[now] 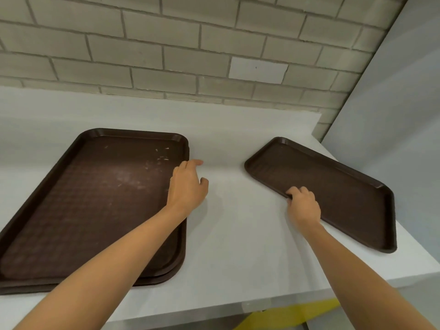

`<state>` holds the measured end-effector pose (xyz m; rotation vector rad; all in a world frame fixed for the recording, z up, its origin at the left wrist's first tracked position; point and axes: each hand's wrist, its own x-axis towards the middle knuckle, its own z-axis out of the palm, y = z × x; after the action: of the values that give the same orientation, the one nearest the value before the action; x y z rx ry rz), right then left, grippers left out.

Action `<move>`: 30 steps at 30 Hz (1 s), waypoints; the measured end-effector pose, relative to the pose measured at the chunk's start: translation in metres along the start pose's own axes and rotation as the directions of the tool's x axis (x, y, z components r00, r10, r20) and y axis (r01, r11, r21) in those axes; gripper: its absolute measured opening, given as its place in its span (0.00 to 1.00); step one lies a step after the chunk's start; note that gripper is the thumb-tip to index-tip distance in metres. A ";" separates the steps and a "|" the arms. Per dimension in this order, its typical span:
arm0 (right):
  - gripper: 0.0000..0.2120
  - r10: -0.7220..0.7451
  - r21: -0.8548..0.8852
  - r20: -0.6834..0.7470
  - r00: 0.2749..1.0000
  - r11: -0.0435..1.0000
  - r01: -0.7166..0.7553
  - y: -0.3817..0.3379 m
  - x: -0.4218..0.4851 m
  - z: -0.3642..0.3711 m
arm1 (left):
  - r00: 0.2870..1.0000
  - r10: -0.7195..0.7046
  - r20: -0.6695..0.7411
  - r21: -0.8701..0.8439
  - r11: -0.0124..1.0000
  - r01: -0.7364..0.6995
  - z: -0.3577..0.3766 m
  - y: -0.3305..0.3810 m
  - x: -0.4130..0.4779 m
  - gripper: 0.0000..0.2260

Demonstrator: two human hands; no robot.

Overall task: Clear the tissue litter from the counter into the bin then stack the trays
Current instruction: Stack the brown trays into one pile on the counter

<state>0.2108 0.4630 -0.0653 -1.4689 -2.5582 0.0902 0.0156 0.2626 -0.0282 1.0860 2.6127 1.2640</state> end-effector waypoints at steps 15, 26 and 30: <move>0.08 -0.355 0.193 0.022 0.934 0.919 0.345 -0.082 -0.002 -0.034 | 0.770 -0.107 0.629 -0.389 0.814 0.431 0.060 0.045 -0.030 0.31; 0.08 -0.372 0.418 0.078 0.925 0.855 0.308 -0.117 0.000 -0.041 | 0.737 -0.028 0.675 -0.625 0.509 0.592 0.060 0.057 -0.039 0.18; 0.17 -0.328 0.449 0.031 0.944 0.849 0.280 -0.109 0.007 -0.045 | 0.757 -0.030 0.652 -0.643 0.506 0.574 0.042 0.054 -0.036 0.16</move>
<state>0.1238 0.4121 -0.0038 -0.9018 -2.5838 0.6700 0.0871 0.2916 -0.0276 0.5809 1.3483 1.4830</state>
